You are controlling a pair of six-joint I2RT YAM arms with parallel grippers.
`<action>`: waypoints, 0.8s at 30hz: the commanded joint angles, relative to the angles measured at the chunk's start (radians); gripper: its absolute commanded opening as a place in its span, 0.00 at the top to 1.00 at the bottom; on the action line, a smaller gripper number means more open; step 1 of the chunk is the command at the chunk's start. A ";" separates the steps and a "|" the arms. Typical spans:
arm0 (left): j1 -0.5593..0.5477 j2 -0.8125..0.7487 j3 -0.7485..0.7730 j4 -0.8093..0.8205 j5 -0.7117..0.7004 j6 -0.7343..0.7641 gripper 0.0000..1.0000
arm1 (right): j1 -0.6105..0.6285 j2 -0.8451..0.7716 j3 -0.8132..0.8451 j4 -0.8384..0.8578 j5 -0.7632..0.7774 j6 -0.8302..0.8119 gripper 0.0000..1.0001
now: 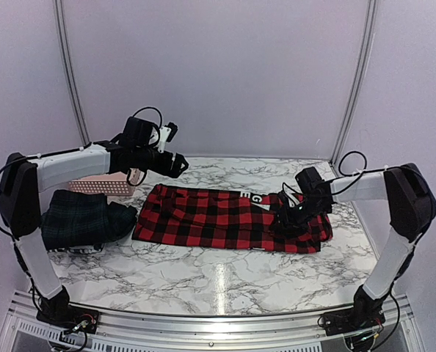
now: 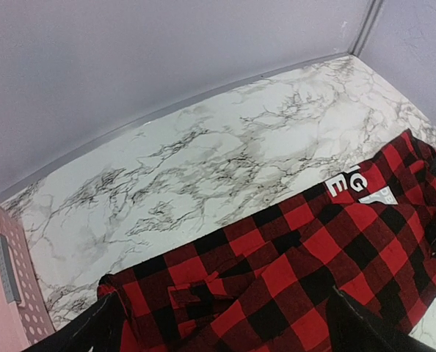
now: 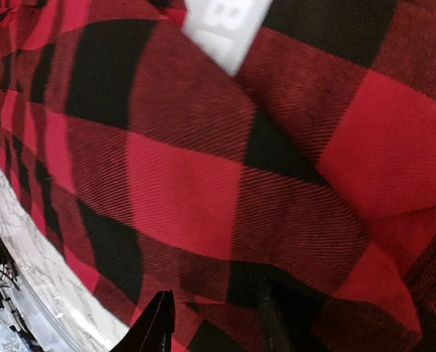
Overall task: Fold and stack the mixed laundry pile
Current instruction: Smooth out the rectangle-folded T-shirt at the center of the board, then rotate the rectangle-folded T-shirt at the center of the board.
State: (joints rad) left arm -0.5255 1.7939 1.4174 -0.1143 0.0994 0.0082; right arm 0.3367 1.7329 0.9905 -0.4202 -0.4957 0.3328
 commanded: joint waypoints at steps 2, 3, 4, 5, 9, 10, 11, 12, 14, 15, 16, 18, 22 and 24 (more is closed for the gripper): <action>0.004 0.095 0.096 -0.093 -0.073 -0.090 0.01 | -0.035 0.073 0.014 -0.007 0.038 0.014 0.62; 0.003 0.127 0.126 -0.132 -0.072 -0.073 0.01 | -0.051 0.082 0.012 -0.012 0.042 0.006 0.62; 0.001 0.161 0.160 -0.193 -0.072 -0.039 0.01 | -0.067 0.090 0.006 -0.017 0.045 -0.003 0.62; -0.002 0.196 0.193 -0.220 -0.089 -0.026 0.01 | -0.083 0.096 0.006 -0.019 0.047 -0.013 0.62; -0.015 0.310 0.270 -0.343 -0.176 0.039 0.01 | -0.136 0.122 0.040 -0.044 0.070 -0.062 0.62; -0.018 0.334 0.284 -0.357 -0.198 0.043 0.01 | -0.145 0.129 0.053 -0.051 0.077 -0.069 0.62; -0.020 0.359 0.298 -0.386 -0.213 0.051 0.01 | -0.150 0.136 0.068 -0.058 0.085 -0.080 0.62; -0.022 0.377 0.308 -0.405 -0.222 0.055 0.02 | -0.156 0.146 0.083 -0.064 0.092 -0.088 0.62; -0.028 0.413 0.322 -0.439 -0.234 0.064 0.05 | -0.164 0.167 0.115 -0.077 0.102 -0.101 0.62; -0.033 0.427 0.323 -0.451 -0.242 0.072 0.07 | -0.169 0.180 0.130 -0.082 0.107 -0.107 0.62; -0.038 0.436 0.318 -0.462 -0.252 0.079 0.08 | -0.172 0.196 0.147 -0.087 0.110 -0.112 0.62; -0.052 0.449 0.299 -0.478 -0.280 0.094 0.10 | -0.174 0.218 0.178 -0.098 0.117 -0.120 0.62; -0.073 0.454 0.242 -0.499 -0.331 0.106 0.17 | -0.176 0.256 0.231 -0.120 0.136 -0.141 0.62; -0.083 0.445 0.208 -0.510 -0.338 0.097 0.20 | -0.176 0.272 0.256 -0.128 0.143 -0.150 0.62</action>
State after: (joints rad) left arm -0.5877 2.2280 1.6974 -0.5003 -0.1783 0.0803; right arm 0.1745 1.9377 1.2175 -0.4808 -0.4568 0.2222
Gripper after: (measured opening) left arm 0.823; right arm 0.379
